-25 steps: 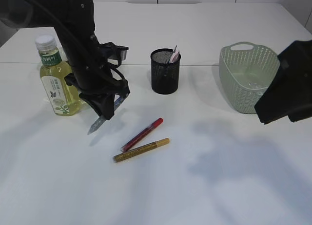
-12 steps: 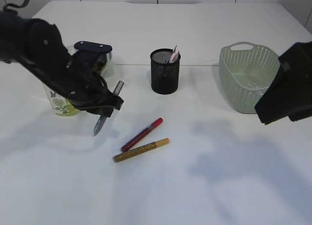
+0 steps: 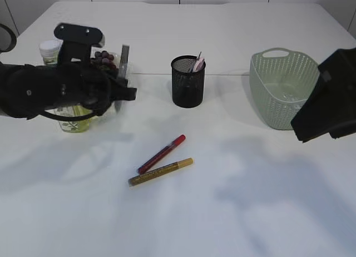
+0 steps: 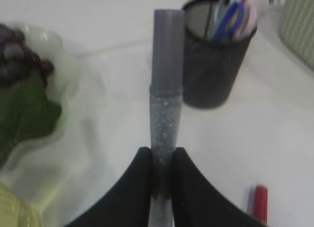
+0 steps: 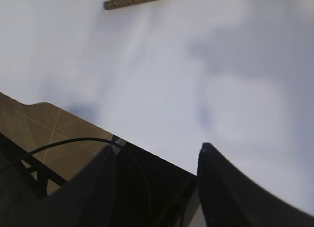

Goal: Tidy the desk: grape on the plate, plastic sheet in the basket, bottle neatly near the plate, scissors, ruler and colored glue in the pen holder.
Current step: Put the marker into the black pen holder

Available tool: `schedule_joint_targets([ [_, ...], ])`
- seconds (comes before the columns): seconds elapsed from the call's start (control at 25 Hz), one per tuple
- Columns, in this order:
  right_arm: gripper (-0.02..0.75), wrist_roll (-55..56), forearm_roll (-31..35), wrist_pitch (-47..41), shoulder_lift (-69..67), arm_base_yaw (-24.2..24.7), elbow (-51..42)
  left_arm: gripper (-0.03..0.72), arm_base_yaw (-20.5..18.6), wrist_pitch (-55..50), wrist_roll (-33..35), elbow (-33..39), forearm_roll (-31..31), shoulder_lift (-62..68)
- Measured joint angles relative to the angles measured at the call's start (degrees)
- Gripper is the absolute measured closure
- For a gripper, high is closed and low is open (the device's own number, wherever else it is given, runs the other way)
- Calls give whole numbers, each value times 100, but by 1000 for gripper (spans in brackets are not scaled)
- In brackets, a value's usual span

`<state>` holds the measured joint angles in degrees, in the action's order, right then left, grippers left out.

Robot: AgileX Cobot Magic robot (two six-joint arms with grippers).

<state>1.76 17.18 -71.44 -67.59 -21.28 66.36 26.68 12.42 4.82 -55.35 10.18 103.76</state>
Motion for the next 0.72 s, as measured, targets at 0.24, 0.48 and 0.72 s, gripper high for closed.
schedule_joint_targets([
  [0.24,319,-71,0,0,0,0,0,611,0,1789,-29,0,-13,112],
  [0.48,319,-176,-4,239,0,0,0,611,0,2217,-804,-564,-762,573],
  [0.72,319,-176,-122,317,0,0,0,611,0,2284,-1528,-1668,-1338,1235],
])
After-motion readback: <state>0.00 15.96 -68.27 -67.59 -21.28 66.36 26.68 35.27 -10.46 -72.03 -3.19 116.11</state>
